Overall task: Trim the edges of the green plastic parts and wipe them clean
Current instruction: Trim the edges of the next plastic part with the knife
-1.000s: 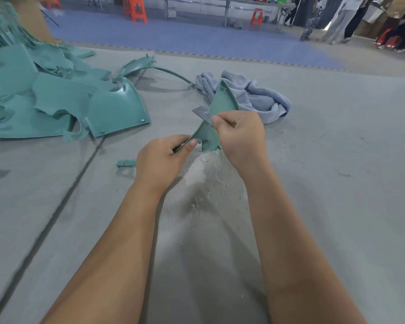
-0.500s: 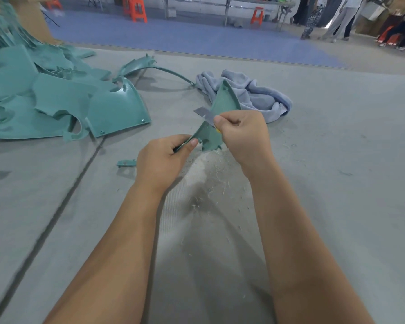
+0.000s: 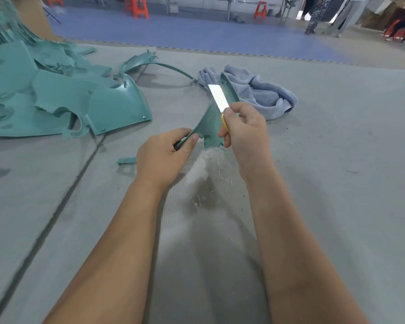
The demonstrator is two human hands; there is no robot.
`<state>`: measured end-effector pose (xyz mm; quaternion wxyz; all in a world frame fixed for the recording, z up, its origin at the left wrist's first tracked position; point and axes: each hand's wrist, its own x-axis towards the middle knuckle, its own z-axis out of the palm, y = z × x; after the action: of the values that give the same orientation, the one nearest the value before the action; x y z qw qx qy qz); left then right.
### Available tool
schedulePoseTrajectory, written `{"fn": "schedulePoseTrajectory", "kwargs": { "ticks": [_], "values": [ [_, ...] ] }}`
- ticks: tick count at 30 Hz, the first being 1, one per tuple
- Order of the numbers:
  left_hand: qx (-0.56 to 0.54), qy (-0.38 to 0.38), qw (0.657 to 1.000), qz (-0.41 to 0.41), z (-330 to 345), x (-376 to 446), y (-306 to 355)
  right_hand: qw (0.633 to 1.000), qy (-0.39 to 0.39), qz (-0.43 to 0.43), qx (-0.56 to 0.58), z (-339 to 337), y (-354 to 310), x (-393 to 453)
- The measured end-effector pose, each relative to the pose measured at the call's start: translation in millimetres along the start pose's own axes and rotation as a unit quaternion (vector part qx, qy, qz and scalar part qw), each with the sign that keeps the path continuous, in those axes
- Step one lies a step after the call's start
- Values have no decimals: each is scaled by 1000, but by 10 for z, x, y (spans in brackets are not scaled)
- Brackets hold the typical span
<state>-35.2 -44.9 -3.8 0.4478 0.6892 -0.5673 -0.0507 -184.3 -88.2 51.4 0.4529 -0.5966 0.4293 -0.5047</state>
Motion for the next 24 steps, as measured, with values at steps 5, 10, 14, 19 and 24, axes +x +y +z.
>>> {"fn": "schedulePoseTrajectory", "kwargs": {
  "ticks": [5,10,14,19,24],
  "values": [
    [29,-65,997,21,-94,3,-32,998,5,-28,-50,4,33,38],
    [52,-129,990,3,-172,29,-113,996,3,-72,-53,-9,27,48],
    [61,-105,993,2,-135,26,-144,990,-2,-88,-111,54,48,44],
    [78,-87,993,-25,-114,30,-181,977,2,-139,-161,51,86,-21],
    [111,-90,989,-30,-98,42,-182,979,-4,-124,-160,41,132,-76]
  ]
}}
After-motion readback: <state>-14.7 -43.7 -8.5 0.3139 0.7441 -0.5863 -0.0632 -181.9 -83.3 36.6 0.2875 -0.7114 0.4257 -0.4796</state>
